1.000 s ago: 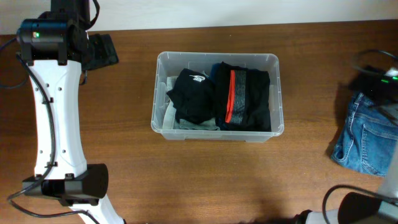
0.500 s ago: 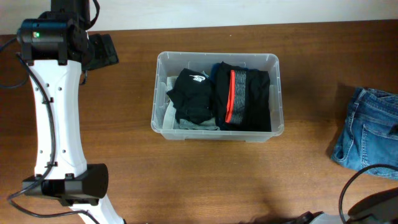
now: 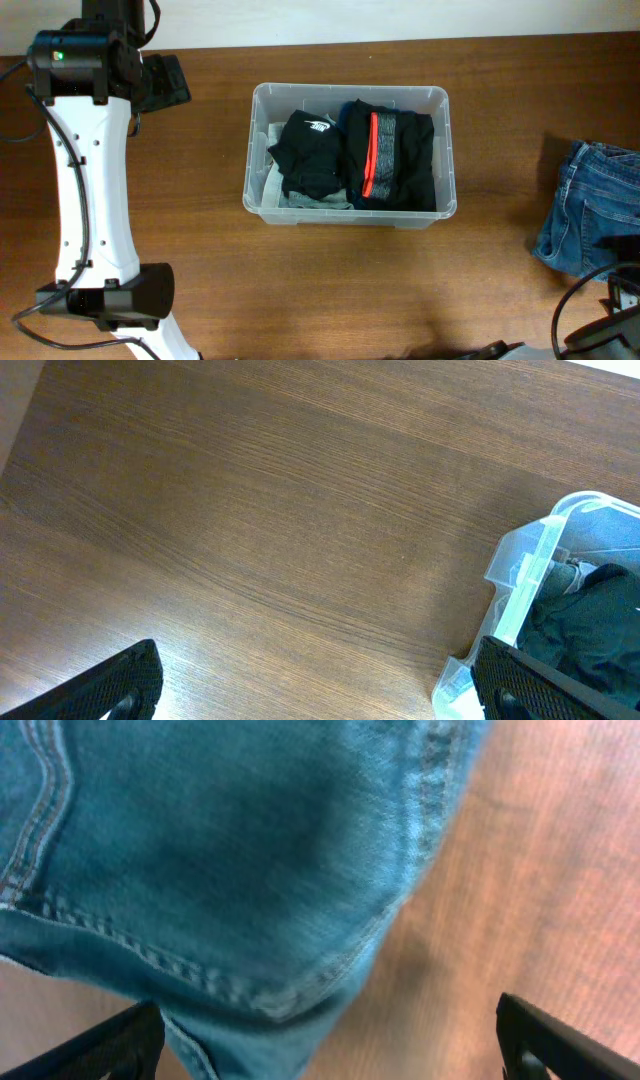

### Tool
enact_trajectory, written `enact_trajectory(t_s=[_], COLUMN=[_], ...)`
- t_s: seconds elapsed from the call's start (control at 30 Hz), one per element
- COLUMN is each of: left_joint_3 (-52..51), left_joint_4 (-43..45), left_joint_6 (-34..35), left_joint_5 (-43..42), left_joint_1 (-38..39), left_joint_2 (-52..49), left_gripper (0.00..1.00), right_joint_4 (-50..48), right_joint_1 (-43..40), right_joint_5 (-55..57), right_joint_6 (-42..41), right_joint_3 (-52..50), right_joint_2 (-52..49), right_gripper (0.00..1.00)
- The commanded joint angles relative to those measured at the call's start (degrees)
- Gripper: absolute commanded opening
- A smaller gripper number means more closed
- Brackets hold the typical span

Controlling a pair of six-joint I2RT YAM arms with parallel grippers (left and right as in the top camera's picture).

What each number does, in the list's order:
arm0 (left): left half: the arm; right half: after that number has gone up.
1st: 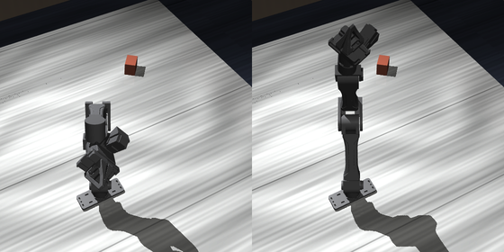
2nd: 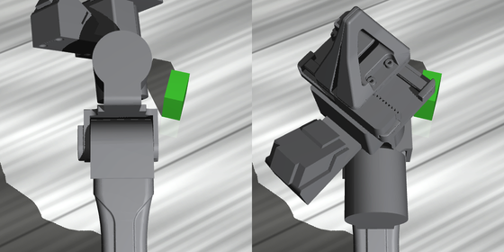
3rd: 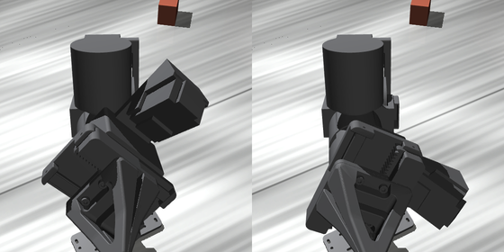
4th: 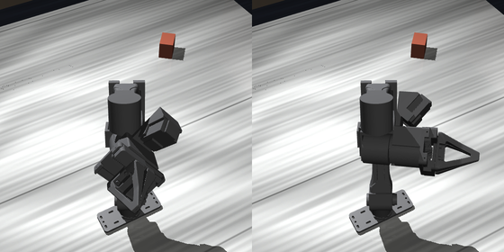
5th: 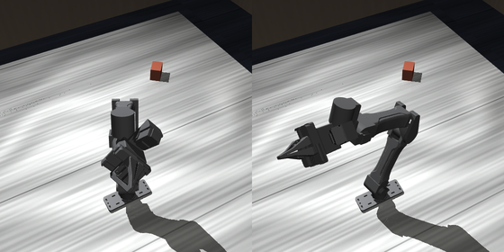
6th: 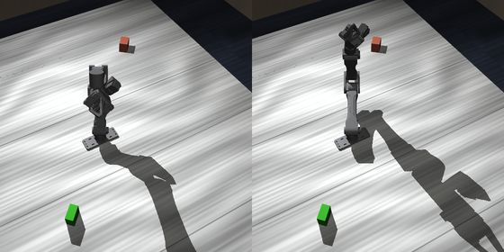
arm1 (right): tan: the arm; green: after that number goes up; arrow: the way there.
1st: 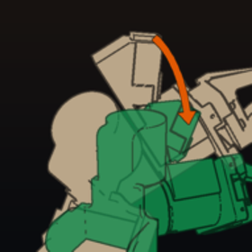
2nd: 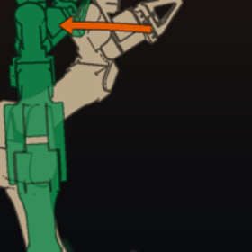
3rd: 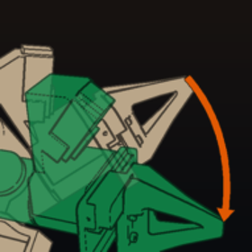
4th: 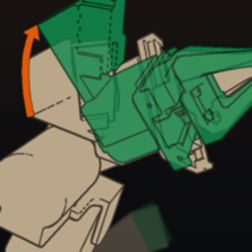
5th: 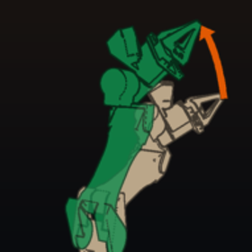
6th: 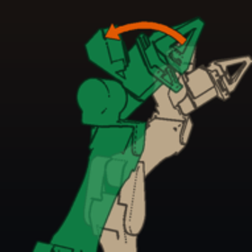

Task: Pack container
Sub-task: 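Move the right gripper back to the blue jeans on the right, then lower the right gripper and grasp the blue jeans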

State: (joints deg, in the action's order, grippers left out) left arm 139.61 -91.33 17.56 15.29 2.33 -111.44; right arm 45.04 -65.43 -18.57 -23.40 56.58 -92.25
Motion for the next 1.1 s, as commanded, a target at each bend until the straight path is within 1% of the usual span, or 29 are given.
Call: enact_trajectory(t_s=[0.0, 0.3, 0.4, 0.63, 1.07], left_joint_3=[0.04, 0.04, 0.04, 0.04, 0.04], left_joint_4=[-0.04, -0.04, -0.04, -0.04, -0.04], left_joint_6=[-0.07, -0.07, -0.07, -0.07, -0.07], left_joint_5=[0.59, 0.59, 0.59, 0.59, 0.59], left_joint_1=[-0.13, -0.13, -0.15, -0.15, -0.15], left_joint_2=[0.17, 0.17, 0.17, 0.17, 0.17], left_gripper=[0.99, 0.99, 0.99, 0.99, 0.99], right_joint_4=[-2.16, -4.09, -5.27, -7.26, -10.95], right_joint_1=[0.87, 0.85, 0.09, -1.75, -1.84], right_joint_5=[-1.31, -0.15, 2.8, 3.41, 4.28], right_joint_6=[0.81, -1.42, -4.07, -4.15, -3.34], right_joint_3=[-2.08, -2.32, -2.32, -2.32, -2.32], right_joint_2=[0.26, 0.28, 0.26, 0.26, -0.42], right_gripper=[0.98, 0.99, 0.99, 0.98, 0.98])
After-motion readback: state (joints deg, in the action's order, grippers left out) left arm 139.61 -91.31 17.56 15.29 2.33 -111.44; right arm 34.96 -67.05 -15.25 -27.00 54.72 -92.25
